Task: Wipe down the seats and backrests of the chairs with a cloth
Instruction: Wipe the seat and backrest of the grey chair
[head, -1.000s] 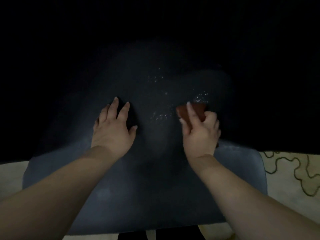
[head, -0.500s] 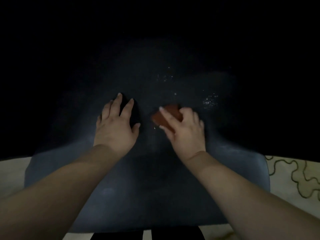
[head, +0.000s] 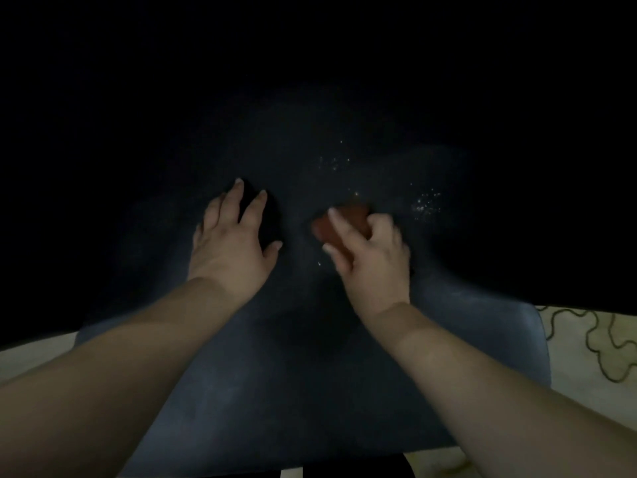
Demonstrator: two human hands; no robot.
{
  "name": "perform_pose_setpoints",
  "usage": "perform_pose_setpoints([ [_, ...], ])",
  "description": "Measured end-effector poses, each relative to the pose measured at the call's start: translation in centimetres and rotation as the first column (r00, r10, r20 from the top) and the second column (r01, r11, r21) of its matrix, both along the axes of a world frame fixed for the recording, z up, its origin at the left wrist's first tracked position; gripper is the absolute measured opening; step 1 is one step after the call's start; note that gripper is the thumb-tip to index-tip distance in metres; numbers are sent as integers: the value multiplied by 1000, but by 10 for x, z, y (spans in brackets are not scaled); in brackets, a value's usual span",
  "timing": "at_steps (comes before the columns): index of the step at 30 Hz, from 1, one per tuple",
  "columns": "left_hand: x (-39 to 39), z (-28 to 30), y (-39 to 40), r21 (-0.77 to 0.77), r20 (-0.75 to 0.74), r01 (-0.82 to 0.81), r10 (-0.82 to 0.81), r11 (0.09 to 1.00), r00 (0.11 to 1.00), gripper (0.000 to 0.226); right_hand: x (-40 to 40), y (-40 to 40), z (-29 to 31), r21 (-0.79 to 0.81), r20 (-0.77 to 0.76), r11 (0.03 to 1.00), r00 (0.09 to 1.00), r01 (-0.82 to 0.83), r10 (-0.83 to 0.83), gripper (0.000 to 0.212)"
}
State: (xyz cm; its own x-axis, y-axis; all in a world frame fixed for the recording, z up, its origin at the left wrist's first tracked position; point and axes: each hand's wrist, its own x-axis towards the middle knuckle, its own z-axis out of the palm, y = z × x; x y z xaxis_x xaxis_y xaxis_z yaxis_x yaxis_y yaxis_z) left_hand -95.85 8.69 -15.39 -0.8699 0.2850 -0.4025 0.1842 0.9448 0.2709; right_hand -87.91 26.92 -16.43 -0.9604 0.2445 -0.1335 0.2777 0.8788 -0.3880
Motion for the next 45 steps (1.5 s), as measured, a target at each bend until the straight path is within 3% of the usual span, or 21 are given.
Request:
perform_pose_setpoints([
  [2, -1, 0, -2, -2, 11, 9, -9, 1000, 1000, 77, 10, 1, 2, 24, 16, 986, 986, -166, 165, 51],
  [6, -1, 0, -5, -1, 8, 6, -6, 1000, 1000, 77, 18, 21, 2, -71, -23, 980, 981, 188, -190, 51],
  [7, -1, 0, -6, -3, 6, 4, -4, 1000, 1000, 77, 22, 17, 3, -68, -60, 985, 985, 159, -163, 51],
  [11, 2, -1, -6, 5, -2, 0, 0, 1000, 1000, 76, 31, -12, 0, 87, -50, 960, 961, -268, 273, 53],
  [12, 2, -2, -5, 11, -4, -2, 2, 1000, 1000, 76, 26, -11, -3, 103, -31, 963, 966, -251, 255, 54],
  [14, 2, -2, -6, 16, -5, 0, 0, 1000, 1000, 76, 8, -2, -9, 79, -26, 997, 1000, -9, 11, 52],
  [16, 1, -2, -7, 13, 1, 7, -7, 1000, 1000, 76, -5, 1, -12, 37, -32, 967, 968, 252, -250, 49],
  [17, 1, -2, -7, 12, 6, 8, -8, 1000, 1000, 76, -8, -3, -11, 42, -41, 959, 959, 281, -280, 49],
  [21, 0, -1, -5, 14, 9, 4, -4, 1000, 1000, 75, 4, -11, -5, 110, -60, 980, 983, -167, 175, 54],
  [22, 0, 0, -5, 17, 9, 5, -5, 1000, 1000, 75, 2, 1, -5, 102, -54, 978, 981, -181, 187, 55],
  [25, 0, 1, -1, 34, 4, 13, -13, 999, 1000, 74, -6, 33, -8, 14, -115, 994, 988, 109, -106, 53],
  [28, -1, 3, 6, 44, -12, 19, -19, 999, 1000, 74, -2, 47, -9, -118, -185, 952, 936, 283, -301, 50],
  [30, -3, 3, 10, 53, -21, 22, -21, 998, 1000, 73, -5, 68, -14, -172, -223, 884, 857, 435, -465, 48],
  [32, -6, 3, 13, 55, -27, 30, -29, 998, 999, 73, -17, 96, -18, -201, -154, 772, 759, 603, -633, 47],
  [33, -7, 3, 14, 54, -30, 36, -34, 998, 999, 73, -22, 106, -20, -192, -103, 740, 736, 645, -669, 48],
  [35, -11, 2, 16, 47, -41, 48, -46, 998, 998, 72, -26, 104, -21, -142, -87, 789, 787, 598, -611, 48],
  [38, -17, 1, 19, 31, -43, 50, -49, 998, 998, 73, -16, 73, -21, -76, -129, 947, 938, 313, -320, 48],
  [40, -20, 1, 22, 26, -42, 48, -47, 998, 998, 73, -11, 75, -21, -85, -163, 969, 956, 232, -243, 47],
  [42, -21, 1, 24, 23, -45, 57, -56, 998, 997, 73, -14, 102, -24, -64, -181, 914, 896, 400, -405, 46],
  [44, -24, 0, 26, 23, -47, 63, -62, 998, 997, 73, -20, 124, -24, -99, -100, 767, 761, 634, -641, 49],
  [45, -26, -1, 27, 21, -45, 64, -63, 998, 997, 73, -21, 121, -23, -92, -64, 751, 749, 653, -659, 50],
])
